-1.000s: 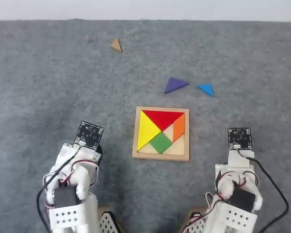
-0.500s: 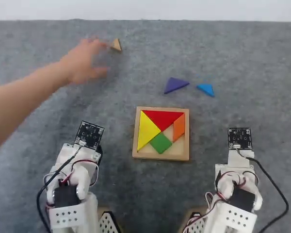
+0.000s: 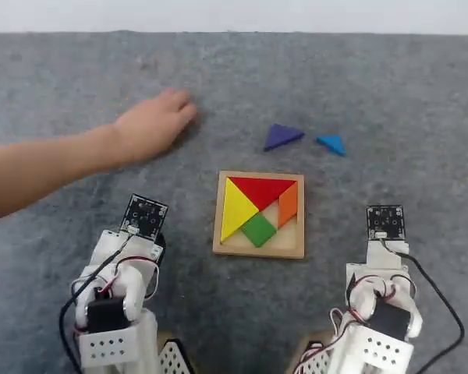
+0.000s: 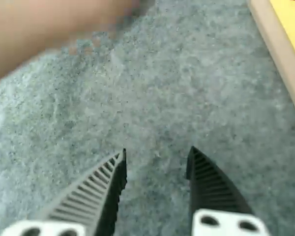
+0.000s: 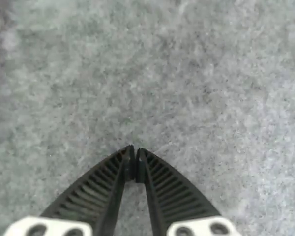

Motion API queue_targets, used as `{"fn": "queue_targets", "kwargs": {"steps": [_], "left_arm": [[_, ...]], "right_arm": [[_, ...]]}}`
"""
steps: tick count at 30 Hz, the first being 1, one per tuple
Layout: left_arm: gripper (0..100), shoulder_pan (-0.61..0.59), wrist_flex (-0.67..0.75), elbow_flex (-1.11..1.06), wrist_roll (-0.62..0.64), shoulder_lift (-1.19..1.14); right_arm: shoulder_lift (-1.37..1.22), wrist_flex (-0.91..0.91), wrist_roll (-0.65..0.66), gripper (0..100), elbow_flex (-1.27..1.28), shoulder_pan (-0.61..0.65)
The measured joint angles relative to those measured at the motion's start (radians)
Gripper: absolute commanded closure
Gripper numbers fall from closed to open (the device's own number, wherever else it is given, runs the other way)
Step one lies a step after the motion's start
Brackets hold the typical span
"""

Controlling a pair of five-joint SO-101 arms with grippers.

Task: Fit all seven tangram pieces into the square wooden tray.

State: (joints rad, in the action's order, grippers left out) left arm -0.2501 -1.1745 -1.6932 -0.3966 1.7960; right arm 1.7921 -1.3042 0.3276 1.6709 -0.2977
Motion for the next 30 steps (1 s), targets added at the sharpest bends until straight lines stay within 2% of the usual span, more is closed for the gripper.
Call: {"fn": "queue_targets", "kwargs": {"steps": [30], "left_arm": [[81, 0.002, 0.0, 0.0, -0.008, 0.0]], "right_arm": [[0.0, 0.0, 0.0, 98.6, 0.0, 0.0]]}}
